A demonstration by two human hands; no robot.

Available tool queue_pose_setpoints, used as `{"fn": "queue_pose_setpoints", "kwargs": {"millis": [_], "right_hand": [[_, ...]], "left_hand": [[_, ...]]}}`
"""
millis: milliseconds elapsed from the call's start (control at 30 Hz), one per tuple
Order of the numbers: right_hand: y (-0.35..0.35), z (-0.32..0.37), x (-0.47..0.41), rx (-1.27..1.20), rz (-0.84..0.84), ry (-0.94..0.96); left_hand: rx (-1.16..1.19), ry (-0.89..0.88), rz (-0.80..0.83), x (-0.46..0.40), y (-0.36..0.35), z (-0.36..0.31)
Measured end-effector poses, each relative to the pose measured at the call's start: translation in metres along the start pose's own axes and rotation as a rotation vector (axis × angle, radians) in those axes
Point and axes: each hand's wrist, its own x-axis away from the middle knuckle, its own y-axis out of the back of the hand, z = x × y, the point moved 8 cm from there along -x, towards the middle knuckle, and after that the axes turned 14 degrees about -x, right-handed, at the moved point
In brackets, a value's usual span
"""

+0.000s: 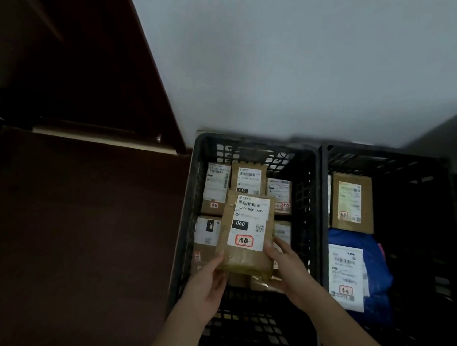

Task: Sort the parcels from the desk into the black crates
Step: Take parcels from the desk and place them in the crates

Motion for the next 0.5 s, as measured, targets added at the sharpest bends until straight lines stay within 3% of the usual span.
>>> {"fn": "queue_pose_setpoints", "kwargs": {"millis": [233,500], "right_hand": [[-0.018,0.012,-0.069,0.023,0.046,0.084],[-0.04,0.045,-0.114,0.004,0.077,0.25]], "left_hand": [[0.088,0.0,0.005,-0.06,-0.01,-0.012],[-0.005,-0.251,-0.036,-0.105,-0.021,-0.064]]}}
